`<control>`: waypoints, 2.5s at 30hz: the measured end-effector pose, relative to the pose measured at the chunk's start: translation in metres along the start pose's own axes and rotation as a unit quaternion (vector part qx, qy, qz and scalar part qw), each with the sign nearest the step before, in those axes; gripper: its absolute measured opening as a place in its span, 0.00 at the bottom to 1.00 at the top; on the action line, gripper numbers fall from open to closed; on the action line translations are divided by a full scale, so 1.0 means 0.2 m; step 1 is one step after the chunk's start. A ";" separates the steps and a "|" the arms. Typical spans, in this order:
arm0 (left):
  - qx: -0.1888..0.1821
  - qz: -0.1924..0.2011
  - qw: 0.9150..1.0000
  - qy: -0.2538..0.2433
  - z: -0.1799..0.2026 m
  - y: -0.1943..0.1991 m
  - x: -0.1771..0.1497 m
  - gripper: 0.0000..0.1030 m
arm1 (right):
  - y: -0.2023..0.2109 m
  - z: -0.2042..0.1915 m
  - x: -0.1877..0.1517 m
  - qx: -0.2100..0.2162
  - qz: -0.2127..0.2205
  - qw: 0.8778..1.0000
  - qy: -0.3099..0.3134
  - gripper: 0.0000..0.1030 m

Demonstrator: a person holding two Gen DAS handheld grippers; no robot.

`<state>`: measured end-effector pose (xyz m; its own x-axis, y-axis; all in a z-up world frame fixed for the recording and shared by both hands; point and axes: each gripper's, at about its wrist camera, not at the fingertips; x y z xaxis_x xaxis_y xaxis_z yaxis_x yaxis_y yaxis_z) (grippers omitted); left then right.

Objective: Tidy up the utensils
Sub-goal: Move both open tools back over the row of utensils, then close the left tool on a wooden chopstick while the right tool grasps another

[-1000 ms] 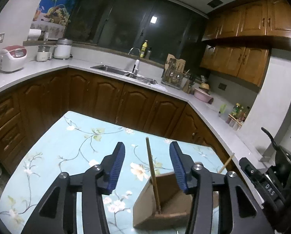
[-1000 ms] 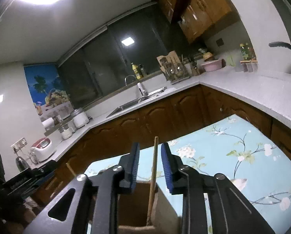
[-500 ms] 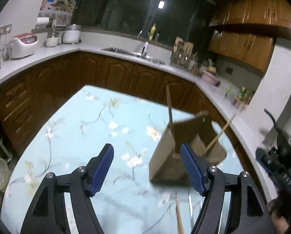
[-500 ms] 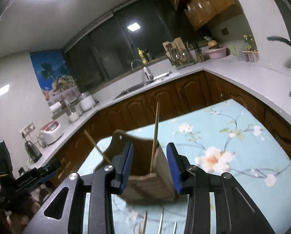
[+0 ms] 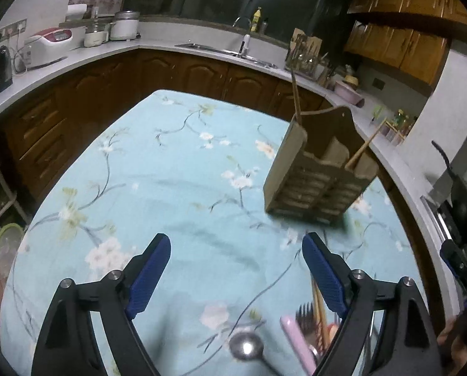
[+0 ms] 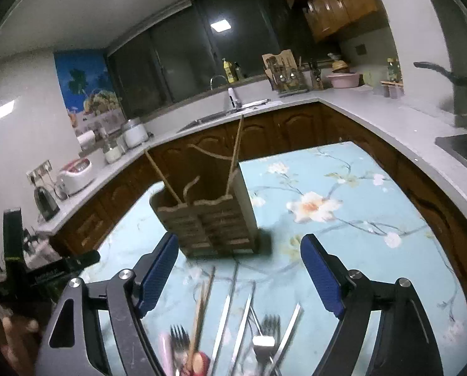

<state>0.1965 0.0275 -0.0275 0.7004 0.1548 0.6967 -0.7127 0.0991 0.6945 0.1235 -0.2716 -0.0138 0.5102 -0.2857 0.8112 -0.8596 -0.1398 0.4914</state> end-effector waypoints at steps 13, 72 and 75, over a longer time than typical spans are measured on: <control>0.009 -0.054 0.998 -0.024 -0.02 0.09 -0.24 0.85 | 0.13 0.03 -0.25 -0.012 -0.047 0.999 0.009 0.80; -0.040 -0.184 0.974 -0.124 0.68 -0.79 0.00 0.48 | -0.44 0.41 -0.28 -0.042 -0.204 0.972 -0.112 0.26; -0.032 -0.186 0.972 -0.137 0.71 -0.85 0.00 0.33 | -0.47 0.41 -0.27 -0.044 -0.211 0.970 -0.108 0.22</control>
<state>0.3230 -0.1287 -0.1201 0.8876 -0.1710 0.4278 -0.4032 0.1610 0.9008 0.1737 -0.3207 -0.1300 0.7903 -0.4148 0.4510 -0.5652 -0.2090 0.7981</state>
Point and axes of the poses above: each gripper's, at about its wrist camera, not at the fingertips, and y roughly against the way its jaws point, z to its right, x to its top, and after that the axes turned 8 degrees about x, right-handed
